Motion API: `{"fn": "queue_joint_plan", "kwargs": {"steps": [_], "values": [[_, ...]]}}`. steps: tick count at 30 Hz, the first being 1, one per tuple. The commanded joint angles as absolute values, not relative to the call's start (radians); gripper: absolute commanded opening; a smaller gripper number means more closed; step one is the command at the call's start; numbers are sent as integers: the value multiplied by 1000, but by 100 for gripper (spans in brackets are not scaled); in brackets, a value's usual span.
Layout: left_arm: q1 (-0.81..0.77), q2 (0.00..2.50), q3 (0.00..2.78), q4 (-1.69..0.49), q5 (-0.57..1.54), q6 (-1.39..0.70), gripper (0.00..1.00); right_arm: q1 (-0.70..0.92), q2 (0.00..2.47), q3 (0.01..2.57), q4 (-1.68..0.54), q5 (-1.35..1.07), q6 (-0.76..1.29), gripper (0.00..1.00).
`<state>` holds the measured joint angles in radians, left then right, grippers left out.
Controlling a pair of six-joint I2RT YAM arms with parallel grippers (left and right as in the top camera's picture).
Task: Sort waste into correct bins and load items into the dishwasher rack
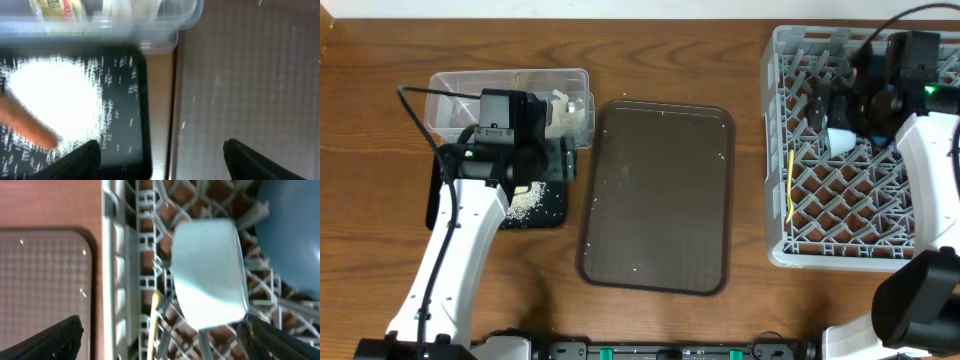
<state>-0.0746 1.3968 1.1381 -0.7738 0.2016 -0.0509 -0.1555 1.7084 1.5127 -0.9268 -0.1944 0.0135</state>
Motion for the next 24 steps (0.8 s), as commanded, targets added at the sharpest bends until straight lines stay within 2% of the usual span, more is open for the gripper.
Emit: {"fn": "queue_joint_plan", "kwargs": {"steps": [1, 5, 12, 23, 24], "values": [[-75, 1374, 1166, -857, 187, -19, 81, -172, 1709, 1517, -972, -207, -9, 99], [-75, 1335, 1157, -920, 182, -19, 81, -171, 1709, 1513, -1015, -203, -7, 99], [-75, 1145, 1049, -870, 66, -57, 81, -162, 1624, 1414, -934, -203, -4, 99], [-75, 807, 920, -859, 37, -114, 81, -162, 1180, 1019, -621, -78, 43, 99], [-75, 790, 914, -858, 36, -114, 90, -162, 1141, 987, -603, -51, 59, 99]]}}
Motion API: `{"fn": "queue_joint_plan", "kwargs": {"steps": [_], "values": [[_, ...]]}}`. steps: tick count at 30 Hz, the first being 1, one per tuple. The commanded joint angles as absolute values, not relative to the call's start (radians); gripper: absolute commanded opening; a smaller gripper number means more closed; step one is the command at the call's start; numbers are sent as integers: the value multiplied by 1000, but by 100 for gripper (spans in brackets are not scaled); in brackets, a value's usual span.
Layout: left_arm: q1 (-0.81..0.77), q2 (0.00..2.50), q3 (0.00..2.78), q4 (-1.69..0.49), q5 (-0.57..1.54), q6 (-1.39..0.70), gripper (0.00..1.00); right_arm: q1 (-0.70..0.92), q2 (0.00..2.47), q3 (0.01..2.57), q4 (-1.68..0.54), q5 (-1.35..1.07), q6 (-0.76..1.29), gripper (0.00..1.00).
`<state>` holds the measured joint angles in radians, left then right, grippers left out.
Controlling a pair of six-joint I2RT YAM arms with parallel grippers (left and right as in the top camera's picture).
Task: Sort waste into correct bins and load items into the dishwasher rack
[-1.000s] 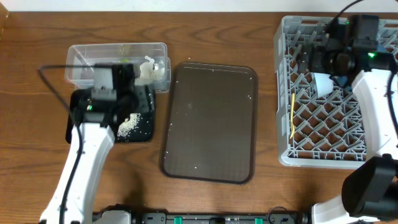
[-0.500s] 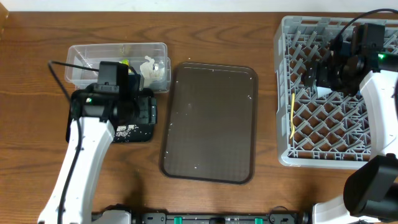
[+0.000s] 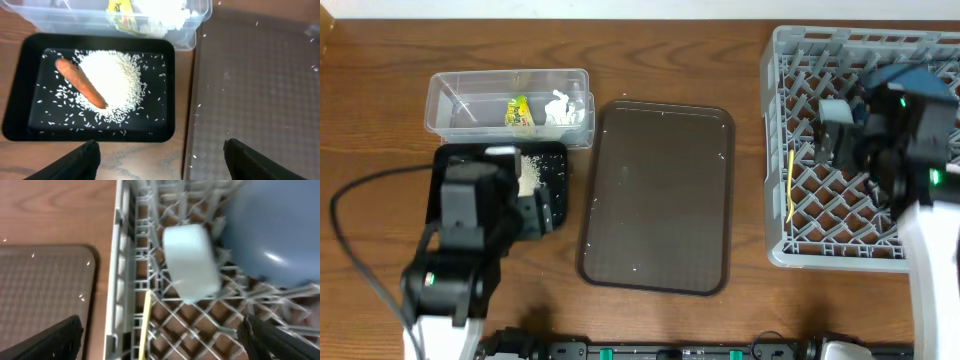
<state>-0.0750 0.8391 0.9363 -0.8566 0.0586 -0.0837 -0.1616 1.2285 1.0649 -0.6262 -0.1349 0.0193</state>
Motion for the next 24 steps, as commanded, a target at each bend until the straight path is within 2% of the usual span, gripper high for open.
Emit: {"fn": "queue_joint_plan", "kwargs": {"steps": [1, 7, 24], "values": [[-75, 775, 909, -858, 36, -114, 90, -162, 1108, 959, -585, -35, 68, 99], [-75, 768, 908, -804, 37, -113, 91, -162, 1032, 888, -548, -30, 67, 99], [-75, 784, 908, -807, 37, -113, 95, -162, 1034, 888, -647, -30, 66, 99]]}}
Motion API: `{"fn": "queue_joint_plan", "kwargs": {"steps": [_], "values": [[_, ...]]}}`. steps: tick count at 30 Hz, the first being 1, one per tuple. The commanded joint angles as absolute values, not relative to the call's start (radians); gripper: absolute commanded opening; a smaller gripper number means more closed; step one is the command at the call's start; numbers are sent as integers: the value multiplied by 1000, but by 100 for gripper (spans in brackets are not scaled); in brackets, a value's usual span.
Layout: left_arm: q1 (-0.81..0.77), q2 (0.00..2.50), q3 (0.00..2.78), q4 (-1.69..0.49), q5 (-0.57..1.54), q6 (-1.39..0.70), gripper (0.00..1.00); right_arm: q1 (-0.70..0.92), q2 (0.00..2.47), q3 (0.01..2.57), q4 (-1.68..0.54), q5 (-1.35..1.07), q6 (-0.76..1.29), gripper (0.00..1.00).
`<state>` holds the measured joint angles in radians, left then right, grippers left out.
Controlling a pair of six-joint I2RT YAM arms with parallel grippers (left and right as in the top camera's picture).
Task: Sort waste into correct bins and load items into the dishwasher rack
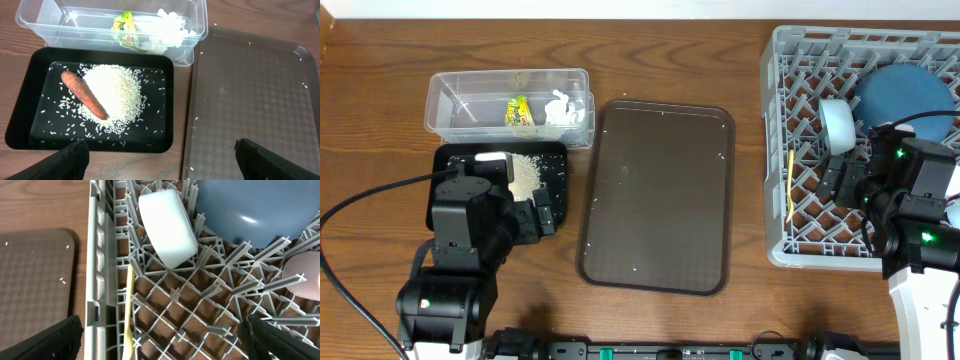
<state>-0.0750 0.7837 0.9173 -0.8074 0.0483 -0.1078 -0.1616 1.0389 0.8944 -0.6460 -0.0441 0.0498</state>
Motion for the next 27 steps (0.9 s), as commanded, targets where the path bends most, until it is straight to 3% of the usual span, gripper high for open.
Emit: {"fn": "queue_joint_plan", "kwargs": {"steps": [1, 17, 27], "values": [[-75, 784, 908, -807, 37, -113, 95, -162, 1034, 888, -647, -30, 67, 99], [-75, 784, 908, -807, 37, -113, 96, -153, 1032, 886, -648, -30, 66, 99], [-75, 784, 908, -807, 37, -113, 96, -20, 888, 885, -648, -30, 66, 99]]}}
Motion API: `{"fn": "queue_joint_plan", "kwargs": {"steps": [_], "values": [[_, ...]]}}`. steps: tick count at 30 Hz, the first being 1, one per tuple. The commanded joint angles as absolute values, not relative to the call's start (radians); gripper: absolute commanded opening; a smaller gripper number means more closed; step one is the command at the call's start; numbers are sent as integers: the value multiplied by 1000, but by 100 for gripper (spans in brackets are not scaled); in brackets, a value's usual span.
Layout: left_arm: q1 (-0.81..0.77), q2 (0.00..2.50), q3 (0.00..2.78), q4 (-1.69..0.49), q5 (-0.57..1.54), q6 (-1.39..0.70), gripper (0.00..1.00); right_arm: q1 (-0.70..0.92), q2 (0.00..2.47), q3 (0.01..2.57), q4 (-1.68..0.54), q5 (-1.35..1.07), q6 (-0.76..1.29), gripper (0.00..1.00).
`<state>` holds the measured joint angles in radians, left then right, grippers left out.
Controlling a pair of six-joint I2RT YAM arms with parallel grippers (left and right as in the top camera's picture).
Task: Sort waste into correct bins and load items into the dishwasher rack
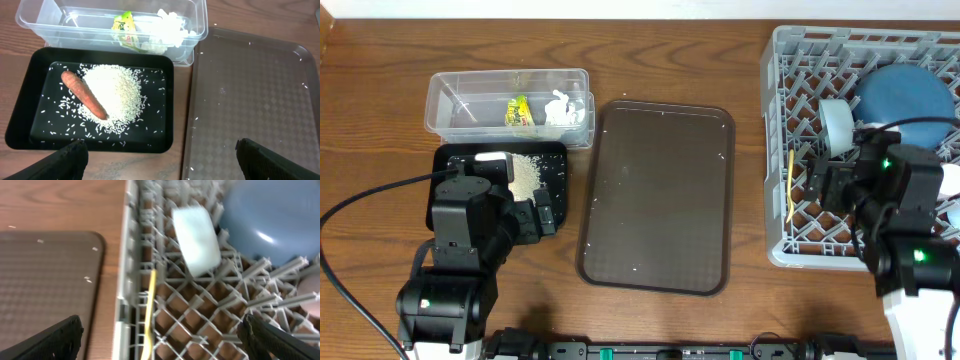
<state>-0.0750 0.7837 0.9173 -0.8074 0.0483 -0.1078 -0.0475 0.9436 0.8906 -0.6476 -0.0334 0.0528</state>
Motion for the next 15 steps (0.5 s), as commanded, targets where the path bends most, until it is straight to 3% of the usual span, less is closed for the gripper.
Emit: {"fn": "queue_joint_plan", "kwargs": {"steps": [1, 7, 15], "values": [[-75, 784, 908, -807, 37, -113, 96, -18, 867, 881, -648, -30, 66, 99], [-75, 784, 908, -807, 37, -113, 96, -17, 678, 780, -611, -30, 66, 99], [-75, 784, 908, -807, 37, -113, 96, 17, 428, 364, -86, -33, 66, 99]]}}
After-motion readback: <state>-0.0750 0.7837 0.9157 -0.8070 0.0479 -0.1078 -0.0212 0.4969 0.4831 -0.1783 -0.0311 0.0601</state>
